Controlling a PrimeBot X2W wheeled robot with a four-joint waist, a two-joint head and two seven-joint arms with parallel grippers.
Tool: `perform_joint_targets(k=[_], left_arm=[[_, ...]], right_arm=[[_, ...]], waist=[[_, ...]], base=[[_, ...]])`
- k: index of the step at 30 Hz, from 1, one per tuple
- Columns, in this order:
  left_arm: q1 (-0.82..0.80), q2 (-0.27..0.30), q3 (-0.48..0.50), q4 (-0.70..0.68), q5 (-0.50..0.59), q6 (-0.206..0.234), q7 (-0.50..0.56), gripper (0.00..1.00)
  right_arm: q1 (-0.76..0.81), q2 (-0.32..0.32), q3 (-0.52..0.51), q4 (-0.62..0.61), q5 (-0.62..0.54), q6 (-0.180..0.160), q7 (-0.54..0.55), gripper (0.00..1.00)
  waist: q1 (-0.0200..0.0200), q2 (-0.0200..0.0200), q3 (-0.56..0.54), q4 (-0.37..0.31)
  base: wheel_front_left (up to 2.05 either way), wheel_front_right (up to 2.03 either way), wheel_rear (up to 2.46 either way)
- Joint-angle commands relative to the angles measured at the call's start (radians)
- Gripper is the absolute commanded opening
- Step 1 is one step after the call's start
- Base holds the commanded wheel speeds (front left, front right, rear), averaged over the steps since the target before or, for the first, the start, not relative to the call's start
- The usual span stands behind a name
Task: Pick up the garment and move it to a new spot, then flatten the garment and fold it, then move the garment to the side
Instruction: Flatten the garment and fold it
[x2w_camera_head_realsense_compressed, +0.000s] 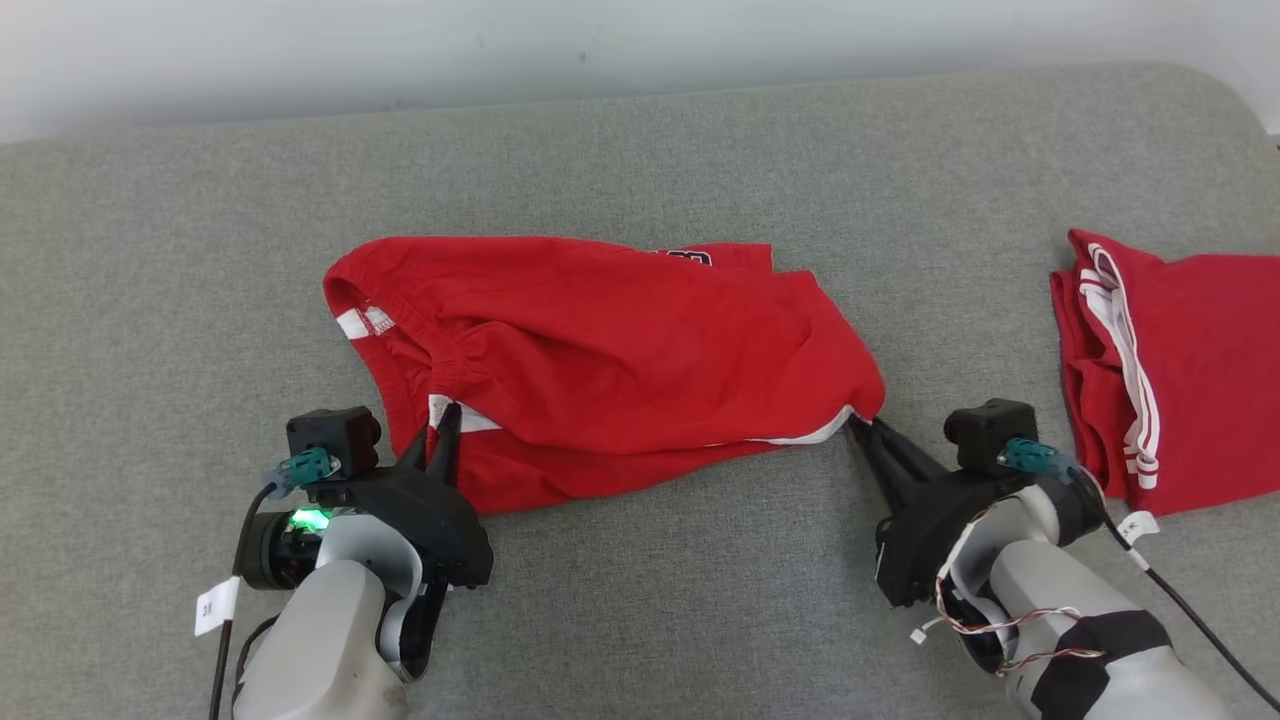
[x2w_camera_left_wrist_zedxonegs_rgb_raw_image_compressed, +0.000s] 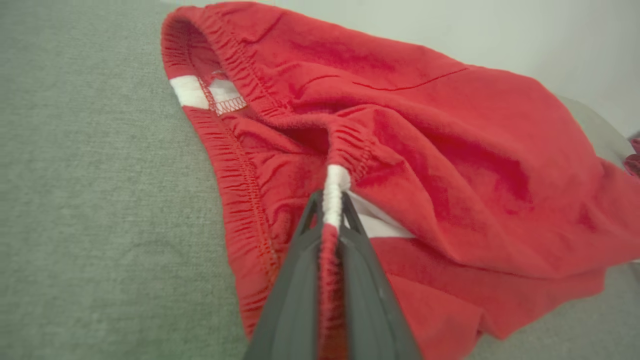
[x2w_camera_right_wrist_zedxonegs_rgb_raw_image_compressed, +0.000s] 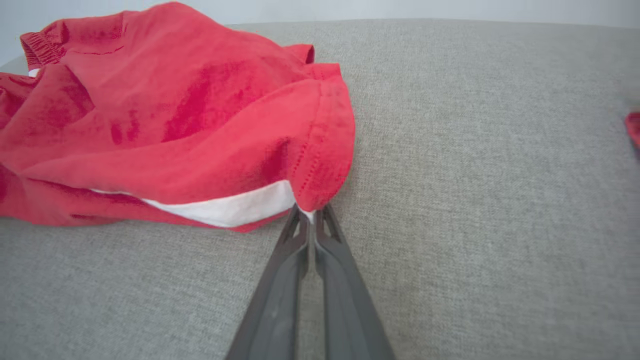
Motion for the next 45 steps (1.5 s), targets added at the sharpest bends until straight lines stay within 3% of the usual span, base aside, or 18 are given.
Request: perform_joint_targets(k=[1, 10, 18, 24, 28, 33, 36, 40, 45], left_arm=[[-0.006, 0.003, 0.001, 0.001, -0.017, -0.001, -0.009, 0.00], [-0.030, 0.002, 0.040, -0.106, -0.115, -0.046, -0.050, 0.00], [-0.134, 0.025, 0.078, -0.257, -0.284, -0.072, 0.120, 0.00], [-0.243, 0.081, 0.121, -0.363, -0.364, -0.061, 0.256, 0.00], [-0.353, 0.117, 0.153, -0.411, -0.371, -0.025, 0.291, 0.00], [-0.471, 0.140, 0.183, -0.406, -0.351, 0.008, 0.258, 0.00], [-0.572, 0.129, 0.211, -0.387, -0.352, 0.021, 0.198, 0.00], [-0.683, 0.102, 0.286, -0.355, -0.399, 0.032, 0.100, 0.00], [-0.799, 0.090, 0.349, -0.341, -0.432, 0.010, -0.017, 0.00]], right_arm=[[-0.006, -0.014, 0.002, -0.006, 0.003, -0.003, -0.015, 0.00], [-0.018, -0.093, -0.013, -0.162, 0.059, -0.003, -0.034, 0.00], [-0.114, -0.156, -0.028, -0.377, 0.146, -0.003, 0.086, 0.00], [-0.250, -0.141, -0.054, -0.460, 0.217, -0.003, 0.192, 0.00], [-0.389, -0.097, -0.085, -0.402, 0.222, -0.003, 0.243, 0.00], [-0.550, -0.009, -0.181, -0.294, 0.278, -0.003, 0.223, 0.00], [-0.674, 0.028, -0.226, -0.206, 0.258, -0.003, 0.158, 0.00], [-0.810, 0.094, -0.311, -0.137, 0.315, -0.003, 0.041, 0.00], [-0.953, 0.061, -0.387, -0.112, 0.316, -0.004, -0.071, 0.00]], waist=[[0.0000, 0.0000, -0.005, 0.001], [0.0000, 0.0000, -0.043, -0.004], [0.0000, 0.0000, -0.062, -0.036], [0.0000, 0.0000, -0.009, -0.069], [0.0000, 0.0000, 0.078, -0.091], [0.0000, 0.0000, 0.172, -0.102], [0.0000, 0.0000, 0.226, -0.110], [0.0000, 0.0000, 0.266, -0.111], [0.0000, 0.0000, 0.311, -0.105]], base=[[0.00, 0.00, 0.00], [0.00, 0.00, 0.00], [0.00, 0.00, 0.00], [0.00, 0.00, 0.00], [0.00, 0.00, 0.00], [0.00, 0.00, 0.00], [0.00, 0.00, 0.00], [0.00, 0.00, 0.00], [0.00, 0.00, 0.00]])
